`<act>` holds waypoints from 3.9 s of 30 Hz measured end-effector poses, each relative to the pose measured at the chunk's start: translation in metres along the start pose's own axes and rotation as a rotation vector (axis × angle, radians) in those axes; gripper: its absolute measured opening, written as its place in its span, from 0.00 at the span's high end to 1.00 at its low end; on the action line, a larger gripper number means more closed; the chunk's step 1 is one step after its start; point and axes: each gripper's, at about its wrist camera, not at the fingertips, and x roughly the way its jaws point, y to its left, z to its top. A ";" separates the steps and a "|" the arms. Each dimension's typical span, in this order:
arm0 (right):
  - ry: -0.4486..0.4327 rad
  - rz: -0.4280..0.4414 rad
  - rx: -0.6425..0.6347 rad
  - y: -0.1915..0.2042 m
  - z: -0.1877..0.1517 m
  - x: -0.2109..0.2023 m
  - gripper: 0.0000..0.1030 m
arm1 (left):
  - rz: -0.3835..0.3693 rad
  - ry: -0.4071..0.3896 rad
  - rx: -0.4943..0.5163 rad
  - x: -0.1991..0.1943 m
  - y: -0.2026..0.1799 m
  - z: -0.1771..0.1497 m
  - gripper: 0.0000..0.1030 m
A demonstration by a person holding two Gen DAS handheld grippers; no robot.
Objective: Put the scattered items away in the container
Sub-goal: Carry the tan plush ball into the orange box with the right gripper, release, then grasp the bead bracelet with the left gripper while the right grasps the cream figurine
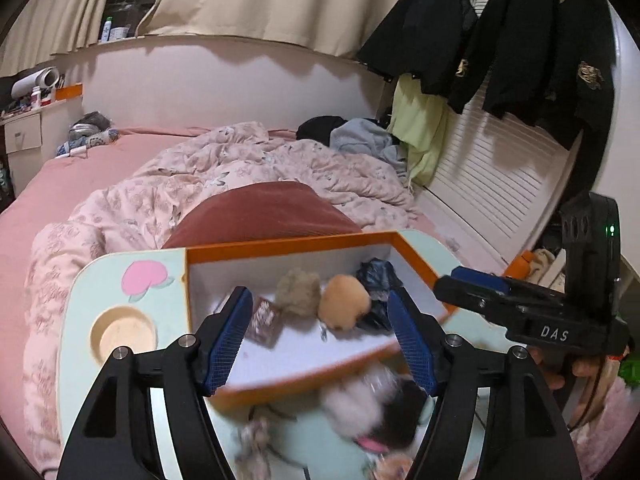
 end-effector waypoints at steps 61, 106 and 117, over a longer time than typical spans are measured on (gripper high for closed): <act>0.269 -0.239 -0.194 -0.010 -0.122 0.003 0.00 | 0.146 0.209 0.022 -0.008 -0.015 -0.130 0.19; 0.355 0.208 -0.361 0.060 -0.113 0.019 0.73 | 0.186 0.140 0.052 -0.008 0.006 -0.091 0.30; 0.201 0.202 -0.308 0.046 -0.112 -0.014 0.76 | 0.137 0.289 0.098 0.036 0.010 -0.085 0.80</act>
